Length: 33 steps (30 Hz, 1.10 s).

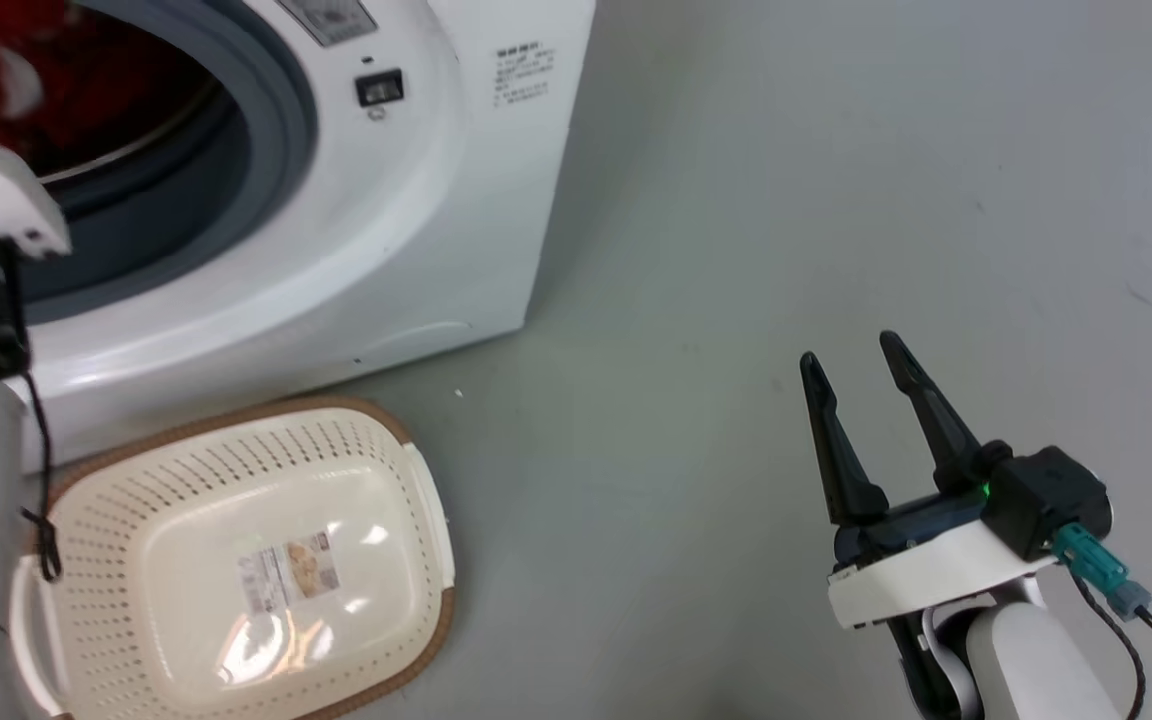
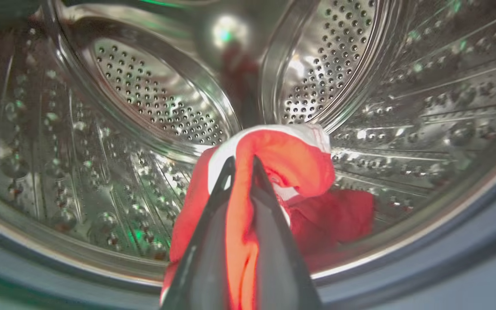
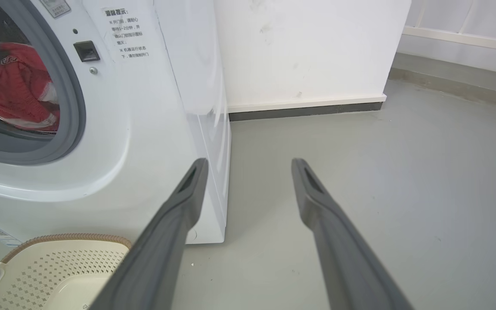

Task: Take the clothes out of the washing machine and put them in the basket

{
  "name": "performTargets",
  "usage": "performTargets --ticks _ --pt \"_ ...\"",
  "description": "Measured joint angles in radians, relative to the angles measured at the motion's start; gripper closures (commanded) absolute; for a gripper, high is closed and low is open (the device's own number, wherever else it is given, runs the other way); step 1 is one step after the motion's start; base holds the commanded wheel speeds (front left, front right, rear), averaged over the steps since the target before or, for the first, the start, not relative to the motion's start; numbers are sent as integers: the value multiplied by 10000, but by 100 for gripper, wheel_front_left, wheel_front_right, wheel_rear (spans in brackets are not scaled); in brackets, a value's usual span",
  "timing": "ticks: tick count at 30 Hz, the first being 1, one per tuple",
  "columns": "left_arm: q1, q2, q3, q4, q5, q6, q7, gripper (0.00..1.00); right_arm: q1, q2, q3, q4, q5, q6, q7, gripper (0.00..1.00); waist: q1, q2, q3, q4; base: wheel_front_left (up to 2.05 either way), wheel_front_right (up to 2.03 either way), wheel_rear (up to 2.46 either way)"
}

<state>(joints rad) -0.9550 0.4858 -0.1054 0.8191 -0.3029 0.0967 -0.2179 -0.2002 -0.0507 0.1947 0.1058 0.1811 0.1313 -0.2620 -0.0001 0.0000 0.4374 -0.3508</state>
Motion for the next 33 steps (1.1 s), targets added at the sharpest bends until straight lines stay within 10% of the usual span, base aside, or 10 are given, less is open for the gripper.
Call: performTargets --ticks 8,33 --pt "1237 -717 272 107 -366 -270 -418 100 562 2 -245 -33 -366 -2 280 0 -1 0 -1243 532 0 0 0" --pt "7869 -3237 391 -6057 612 150 -449 100 1996 -4 -974 -963 -773 -2 1279 0 -1 0 -3441 2526 0 0 0"
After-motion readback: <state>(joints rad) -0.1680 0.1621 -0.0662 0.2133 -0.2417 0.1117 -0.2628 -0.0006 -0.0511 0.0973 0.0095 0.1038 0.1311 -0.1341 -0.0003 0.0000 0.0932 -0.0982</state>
